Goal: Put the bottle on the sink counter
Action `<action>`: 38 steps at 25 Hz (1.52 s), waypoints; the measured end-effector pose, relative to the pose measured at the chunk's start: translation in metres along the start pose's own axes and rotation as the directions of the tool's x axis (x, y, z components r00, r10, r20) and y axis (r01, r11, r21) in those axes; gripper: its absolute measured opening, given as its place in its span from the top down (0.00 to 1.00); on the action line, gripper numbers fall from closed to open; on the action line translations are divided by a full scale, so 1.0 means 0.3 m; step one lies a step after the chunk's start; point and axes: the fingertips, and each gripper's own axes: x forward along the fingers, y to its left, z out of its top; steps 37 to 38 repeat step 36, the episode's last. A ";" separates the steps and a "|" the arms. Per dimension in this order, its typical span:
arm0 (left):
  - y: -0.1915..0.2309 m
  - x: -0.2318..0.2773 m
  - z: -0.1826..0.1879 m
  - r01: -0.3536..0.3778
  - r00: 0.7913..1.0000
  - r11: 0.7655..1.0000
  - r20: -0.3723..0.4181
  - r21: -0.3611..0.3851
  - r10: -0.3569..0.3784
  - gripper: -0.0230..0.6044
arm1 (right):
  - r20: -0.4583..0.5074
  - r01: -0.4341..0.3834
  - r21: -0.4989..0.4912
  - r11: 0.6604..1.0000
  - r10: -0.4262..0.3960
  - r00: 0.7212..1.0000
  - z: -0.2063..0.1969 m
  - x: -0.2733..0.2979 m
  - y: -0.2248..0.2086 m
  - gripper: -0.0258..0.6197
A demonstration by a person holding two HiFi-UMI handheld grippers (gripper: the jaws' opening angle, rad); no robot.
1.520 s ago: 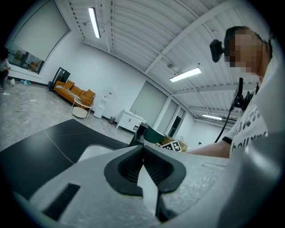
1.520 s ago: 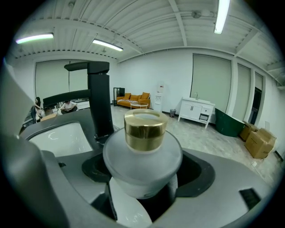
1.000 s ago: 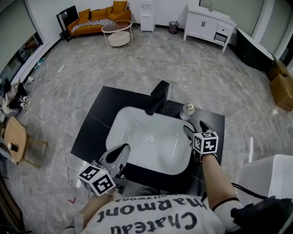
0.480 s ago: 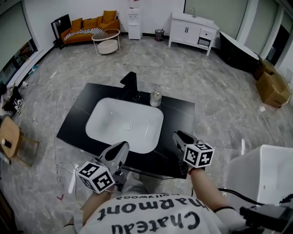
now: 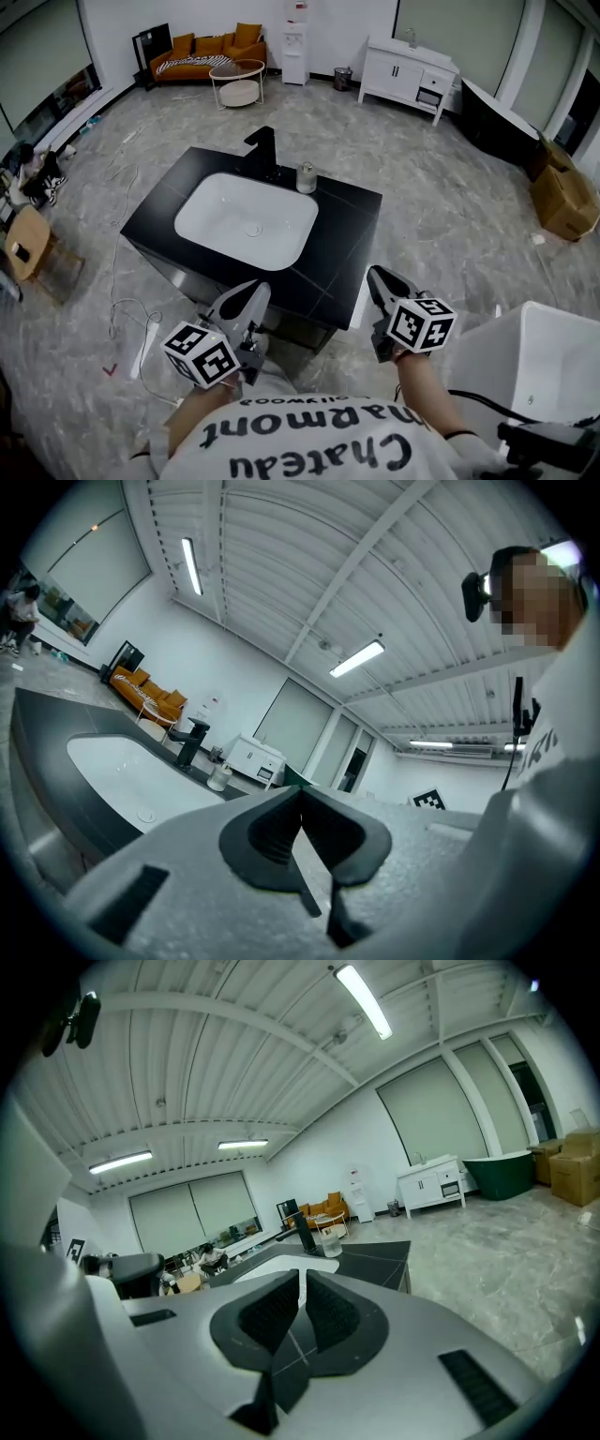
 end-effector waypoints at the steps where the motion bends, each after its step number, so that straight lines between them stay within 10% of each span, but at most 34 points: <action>1: -0.030 -0.006 -0.007 -0.001 1.000 1.000 0.004 0.003 0.001 0.94 | 0.001 -0.001 -0.008 1.000 0.001 1.000 0.001 -0.029 -0.003 0.91; 38: -0.283 -0.213 -0.101 -0.122 0.991 0.992 0.048 0.014 0.121 0.94 | -0.089 -0.050 -0.134 0.990 0.039 0.995 -0.124 -0.298 0.007 0.94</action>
